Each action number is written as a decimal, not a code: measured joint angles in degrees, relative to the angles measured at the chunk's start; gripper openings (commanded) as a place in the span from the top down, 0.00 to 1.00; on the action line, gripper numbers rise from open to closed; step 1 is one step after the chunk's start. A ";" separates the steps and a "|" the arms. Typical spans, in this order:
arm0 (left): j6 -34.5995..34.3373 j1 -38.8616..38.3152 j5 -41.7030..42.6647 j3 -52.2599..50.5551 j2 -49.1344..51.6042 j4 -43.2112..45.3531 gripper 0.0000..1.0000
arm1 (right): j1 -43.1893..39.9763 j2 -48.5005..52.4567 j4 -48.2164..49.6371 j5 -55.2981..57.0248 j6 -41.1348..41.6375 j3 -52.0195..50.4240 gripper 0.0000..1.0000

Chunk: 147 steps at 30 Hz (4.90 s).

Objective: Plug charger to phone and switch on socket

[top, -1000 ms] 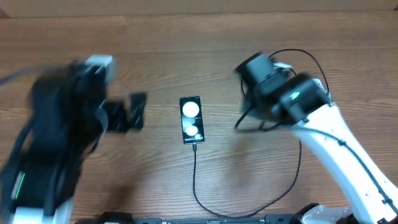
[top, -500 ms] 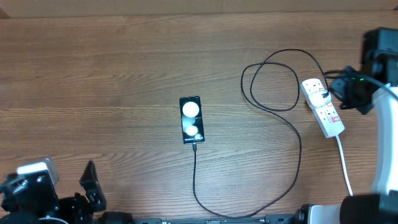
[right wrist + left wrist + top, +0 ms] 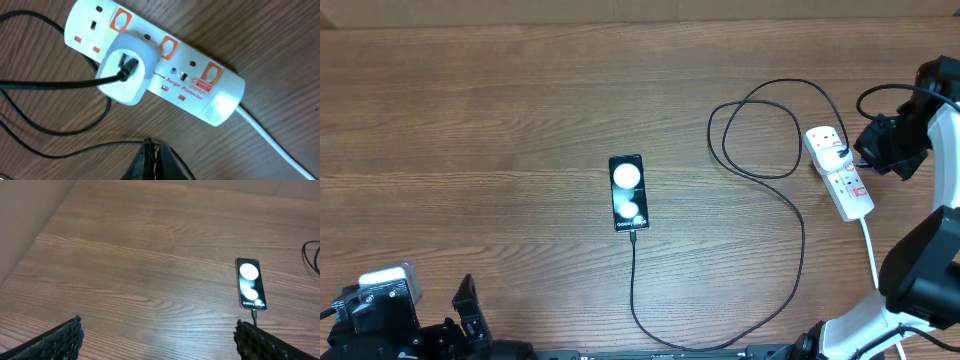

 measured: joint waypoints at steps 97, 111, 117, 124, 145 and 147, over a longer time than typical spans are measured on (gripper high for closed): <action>-0.02 4.68 1.49 0.37 -33.33 -0.66 0.00 | 5.99 -47.93 35.65 -30.42 7.63 24.09 0.88; -0.02 14.86 1.66 1.16 -33.79 -1.86 0.00 | 6.51 -71.34 33.09 -30.32 2.58 1.42 0.85; -0.02 15.76 1.68 1.11 -33.79 -6.82 0.00 | 5.31 -81.55 32.57 -30.36 1.68 -2.89 0.85; -0.11 15.74 1.20 0.00 -33.81 1.62 0.00 | 6.38 -86.18 30.36 -29.51 -2.38 -5.27 0.85; -6.14 15.76 15.67 -58.49 -33.68 73.68 0.00 | 8.22 -93.55 30.58 -29.05 -4.00 -4.39 0.82; -6.27 15.76 16.39 -63.69 -33.68 78.27 0.00 | 8.22 -93.55 30.56 -29.03 -3.98 -3.52 0.81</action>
